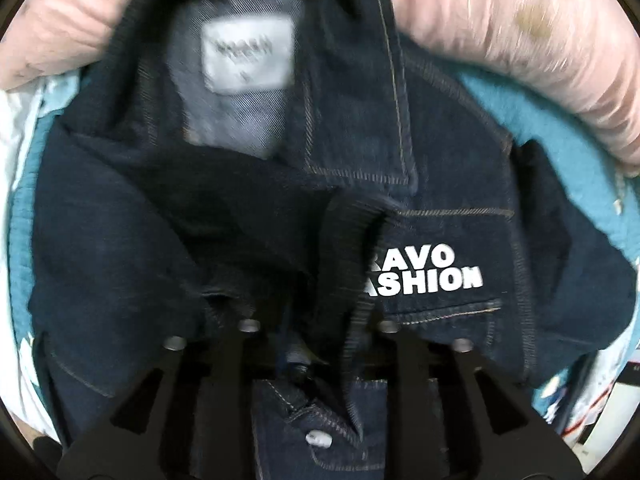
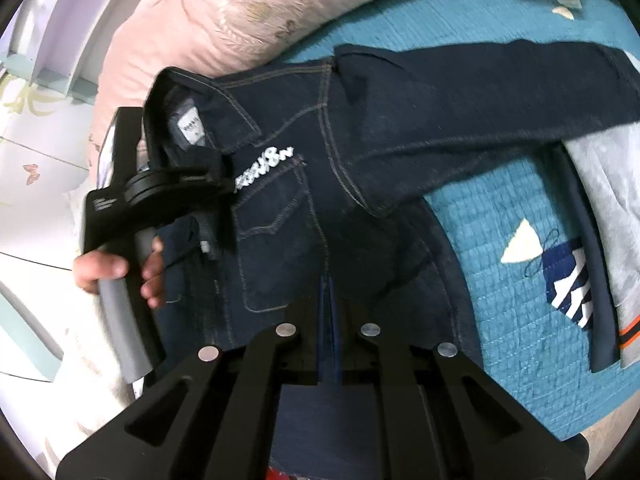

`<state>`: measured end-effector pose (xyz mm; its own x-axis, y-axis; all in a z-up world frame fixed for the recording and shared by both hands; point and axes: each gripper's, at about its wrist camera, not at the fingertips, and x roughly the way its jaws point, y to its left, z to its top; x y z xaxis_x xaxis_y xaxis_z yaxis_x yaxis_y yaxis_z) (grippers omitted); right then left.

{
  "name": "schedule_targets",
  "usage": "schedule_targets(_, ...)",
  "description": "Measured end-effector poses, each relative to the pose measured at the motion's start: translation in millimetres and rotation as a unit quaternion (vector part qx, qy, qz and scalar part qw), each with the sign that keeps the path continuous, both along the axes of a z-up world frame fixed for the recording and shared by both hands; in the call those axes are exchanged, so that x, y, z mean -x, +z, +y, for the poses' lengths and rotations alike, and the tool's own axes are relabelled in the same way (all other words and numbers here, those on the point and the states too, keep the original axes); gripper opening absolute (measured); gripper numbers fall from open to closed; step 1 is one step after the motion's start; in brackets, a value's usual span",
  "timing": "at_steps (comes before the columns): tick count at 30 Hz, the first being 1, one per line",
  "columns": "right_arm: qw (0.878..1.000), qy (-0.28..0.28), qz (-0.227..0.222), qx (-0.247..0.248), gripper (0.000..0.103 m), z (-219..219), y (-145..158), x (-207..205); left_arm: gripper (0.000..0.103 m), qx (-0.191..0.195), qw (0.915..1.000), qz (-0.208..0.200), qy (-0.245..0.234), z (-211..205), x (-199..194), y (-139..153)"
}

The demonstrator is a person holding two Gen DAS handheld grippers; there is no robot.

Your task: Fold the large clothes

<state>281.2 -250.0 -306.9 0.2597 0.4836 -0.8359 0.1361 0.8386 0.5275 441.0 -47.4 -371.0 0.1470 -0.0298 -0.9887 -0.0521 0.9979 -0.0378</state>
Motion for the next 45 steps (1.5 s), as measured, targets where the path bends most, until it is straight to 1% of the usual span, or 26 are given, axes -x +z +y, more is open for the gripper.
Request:
schedule_targets(1,1.000,-0.001,0.003,-0.003,0.006,-1,-2,1,0.034,-0.006,1.0000,-0.002,-0.004,-2,0,-2)
schedule_targets(2,1.000,-0.002,0.005,-0.003,0.007,-1,-3,1,0.057,0.000,0.9999,-0.007,-0.013,-5,1,-2)
schedule_targets(3,1.000,-0.002,0.005,-0.002,0.011,-2,-3,1,0.073,0.024,0.9994,-0.008,-0.023,-7,2,0)
schedule_targets(4,1.000,-0.005,0.007,-0.001,0.014,-2,-2,1,0.085,0.050,0.9982,-0.003,-0.031,-9,3,2)
schedule_targets(5,1.000,-0.007,0.007,0.000,0.015,-3,-2,1,0.085,0.076,0.9964,-0.001,-0.036,-10,6,8)
schedule_targets(6,1.000,-0.010,0.007,-0.001,0.016,-3,1,0,0.085,0.085,0.9956,-0.009,-0.039,-10,9,16)
schedule_targets(9,1.000,-0.013,0.001,-0.001,0.019,0,9,-4,0.085,0.087,0.9937,-0.031,-0.064,-6,17,40)
schedule_targets(13,1.000,-0.010,-0.016,-0.002,0.020,13,27,-15,0.085,0.092,0.9893,-0.068,-0.090,17,30,80)
schedule_targets(15,1.000,-0.006,-0.024,0.000,0.021,24,36,-21,0.083,0.089,0.9885,-0.080,-0.092,39,35,93)
schedule_targets(17,1.000,0.001,-0.029,-0.001,0.021,37,42,-28,0.070,0.080,0.9893,-0.085,-0.087,65,39,101)
schedule_targets(18,1.000,0.008,-0.030,0.000,0.021,48,45,-34,0.068,0.073,0.9906,-0.083,-0.080,79,40,101)
schedule_targets(20,0.999,0.019,-0.031,0.002,0.021,65,47,-41,0.049,0.068,0.9930,-0.076,-0.060,108,46,101)
schedule_targets(21,0.999,0.028,-0.031,0.001,0.021,78,48,-47,0.045,0.067,0.9936,-0.073,-0.054,118,47,100)
schedule_targets(24,0.998,0.056,-0.033,0.000,0.020,115,48,-55,0.030,0.062,0.9957,-0.062,-0.029,159,50,91)
schedule_targets(25,0.997,0.066,-0.033,0.004,0.020,129,47,-58,0.019,0.062,0.9962,-0.057,-0.025,165,50,86)
schedule_targets(26,0.997,0.074,-0.034,0.006,0.020,140,46,-60,0.014,0.064,0.9968,-0.046,-0.019,177,52,79)
schedule_targets(29,0.994,0.102,-0.026,0.006,0.020,176,38,-68,0.005,0.062,0.9977,-0.027,-0.006,203,54,60)
schedule_targets(31,0.992,0.120,-0.022,0.012,0.018,202,30,-73,0.000,0.047,0.9987,-0.020,0.003,218,57,47)
schedule_targets(32,0.991,0.128,-0.021,0.013,0.017,215,26,-77,0.000,0.035,0.9991,-0.019,0.013,228,59,36)
schedule_targets(35,0.989,0.147,-0.006,0.004,0.013,249,12,-90,0.000,0.041,0.9991,0.000,0.014,238,59,6)
schedule_targets(38,0.988,0.157,0.016,0.001,0.011,280,-8,-103,0.000,0.048,0.9986,-0.005,0.024,241,59,-1)
schedule_targets(41,0.985,0.164,0.043,-0.022,0.010,305,-33,-114,0.000,0.048,0.9987,-0.010,0.013,242,61,0)
schedule_targets(42,0.985,0.162,0.058,-0.011,0.009,312,-46,-116,0.000,0.051,0.9985,-0.013,0.012,241,62,-2)
schedule_targets(43,0.985,0.160,0.067,0.004,0.003,315,-57,-118,0.000,0.054,0.9984,-0.015,0.010,241,63,-3)
schedule_targets(44,0.986,0.154,0.068,0.008,0.002,314,-67,-119,0.002,0.060,0.9980,-0.017,0.009,244,64,-5)
schedule_targets(45,0.986,0.149,0.069,-0.006,0.000,310,-70,-119,0.002,0.070,0.9973,-0.020,0.011,248,66,-5)
